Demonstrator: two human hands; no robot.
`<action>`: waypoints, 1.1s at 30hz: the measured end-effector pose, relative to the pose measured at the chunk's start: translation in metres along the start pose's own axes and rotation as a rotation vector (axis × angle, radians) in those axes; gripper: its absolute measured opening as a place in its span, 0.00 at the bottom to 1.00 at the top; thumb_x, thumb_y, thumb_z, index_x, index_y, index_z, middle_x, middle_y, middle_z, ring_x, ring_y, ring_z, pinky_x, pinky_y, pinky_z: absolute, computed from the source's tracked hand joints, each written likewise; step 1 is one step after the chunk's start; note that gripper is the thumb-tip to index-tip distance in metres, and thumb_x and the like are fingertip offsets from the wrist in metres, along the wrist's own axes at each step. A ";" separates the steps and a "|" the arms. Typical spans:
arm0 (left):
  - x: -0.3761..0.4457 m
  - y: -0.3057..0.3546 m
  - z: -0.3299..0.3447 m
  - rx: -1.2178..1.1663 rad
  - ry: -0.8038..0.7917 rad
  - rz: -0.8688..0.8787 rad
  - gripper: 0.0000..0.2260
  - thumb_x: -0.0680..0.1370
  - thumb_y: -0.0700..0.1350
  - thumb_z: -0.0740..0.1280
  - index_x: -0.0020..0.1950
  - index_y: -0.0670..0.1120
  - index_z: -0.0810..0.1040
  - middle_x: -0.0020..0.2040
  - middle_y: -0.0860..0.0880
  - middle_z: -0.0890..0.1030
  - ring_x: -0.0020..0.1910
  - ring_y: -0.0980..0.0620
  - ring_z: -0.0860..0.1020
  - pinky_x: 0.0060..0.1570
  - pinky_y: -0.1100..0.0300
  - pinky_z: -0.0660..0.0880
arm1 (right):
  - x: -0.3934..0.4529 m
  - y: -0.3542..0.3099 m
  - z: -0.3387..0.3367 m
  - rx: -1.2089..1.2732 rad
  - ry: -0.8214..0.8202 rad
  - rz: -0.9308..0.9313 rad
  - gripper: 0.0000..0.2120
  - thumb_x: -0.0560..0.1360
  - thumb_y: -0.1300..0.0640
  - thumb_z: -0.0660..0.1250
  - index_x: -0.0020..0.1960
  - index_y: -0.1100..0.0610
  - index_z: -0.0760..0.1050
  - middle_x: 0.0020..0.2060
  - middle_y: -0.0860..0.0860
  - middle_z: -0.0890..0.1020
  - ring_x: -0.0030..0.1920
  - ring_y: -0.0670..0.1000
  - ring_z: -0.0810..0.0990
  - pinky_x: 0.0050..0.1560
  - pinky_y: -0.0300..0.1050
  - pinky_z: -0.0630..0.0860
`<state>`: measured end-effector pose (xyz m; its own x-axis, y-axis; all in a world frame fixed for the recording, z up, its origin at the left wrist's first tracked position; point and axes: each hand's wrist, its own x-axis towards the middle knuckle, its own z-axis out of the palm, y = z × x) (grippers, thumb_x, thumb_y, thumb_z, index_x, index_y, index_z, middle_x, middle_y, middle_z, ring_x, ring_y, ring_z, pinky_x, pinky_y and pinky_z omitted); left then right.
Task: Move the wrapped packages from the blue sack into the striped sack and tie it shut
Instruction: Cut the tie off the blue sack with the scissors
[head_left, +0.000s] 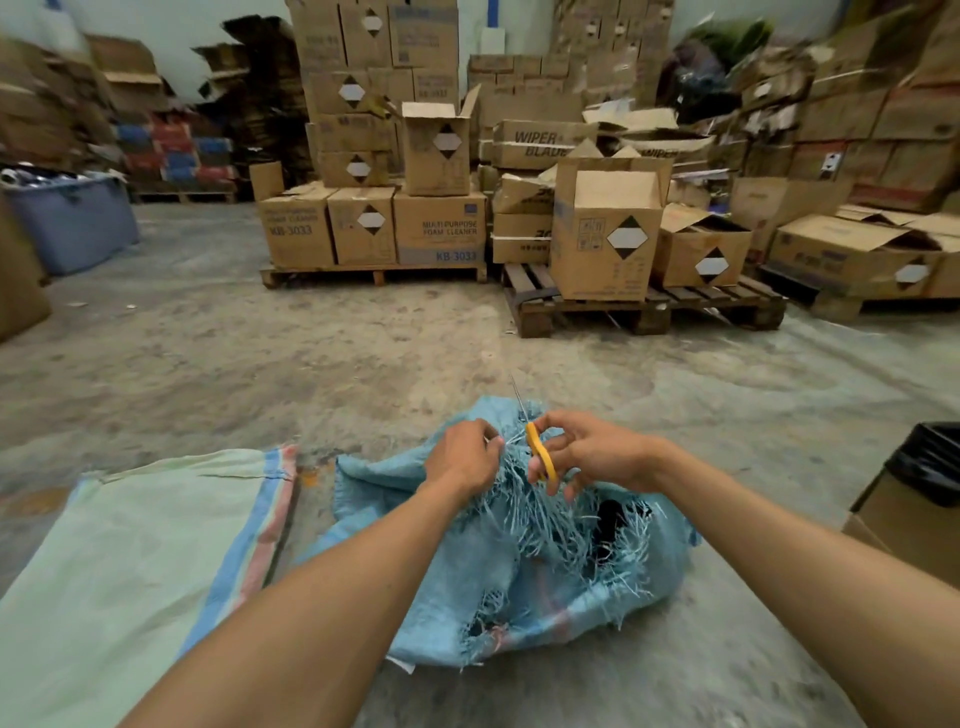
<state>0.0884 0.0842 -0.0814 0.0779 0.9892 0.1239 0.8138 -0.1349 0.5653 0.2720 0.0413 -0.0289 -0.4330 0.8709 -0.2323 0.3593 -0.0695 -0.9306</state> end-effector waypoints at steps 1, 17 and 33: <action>-0.001 0.002 0.002 0.011 0.009 -0.009 0.07 0.80 0.52 0.63 0.52 0.50 0.78 0.52 0.48 0.81 0.51 0.46 0.78 0.50 0.52 0.75 | 0.001 0.001 0.000 -0.002 0.002 -0.001 0.12 0.79 0.68 0.64 0.60 0.59 0.68 0.44 0.56 0.83 0.38 0.53 0.79 0.35 0.45 0.78; -0.023 -0.001 0.004 0.234 0.062 0.332 0.06 0.76 0.38 0.59 0.46 0.49 0.69 0.42 0.48 0.75 0.41 0.45 0.73 0.37 0.51 0.71 | -0.008 0.005 -0.006 -0.036 0.084 0.014 0.12 0.79 0.67 0.63 0.61 0.61 0.68 0.42 0.55 0.83 0.35 0.52 0.78 0.36 0.46 0.75; -0.024 -0.003 0.003 0.205 0.042 0.237 0.09 0.84 0.51 0.55 0.57 0.53 0.74 0.47 0.49 0.80 0.46 0.47 0.76 0.41 0.51 0.74 | -0.014 0.005 0.002 -0.084 -0.003 0.080 0.12 0.78 0.64 0.67 0.59 0.59 0.68 0.44 0.57 0.82 0.36 0.52 0.78 0.39 0.48 0.76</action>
<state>0.0855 0.0613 -0.0882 0.2591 0.9277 0.2687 0.8751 -0.3433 0.3411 0.2783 0.0277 -0.0303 -0.4024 0.8629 -0.3056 0.4611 -0.0974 -0.8820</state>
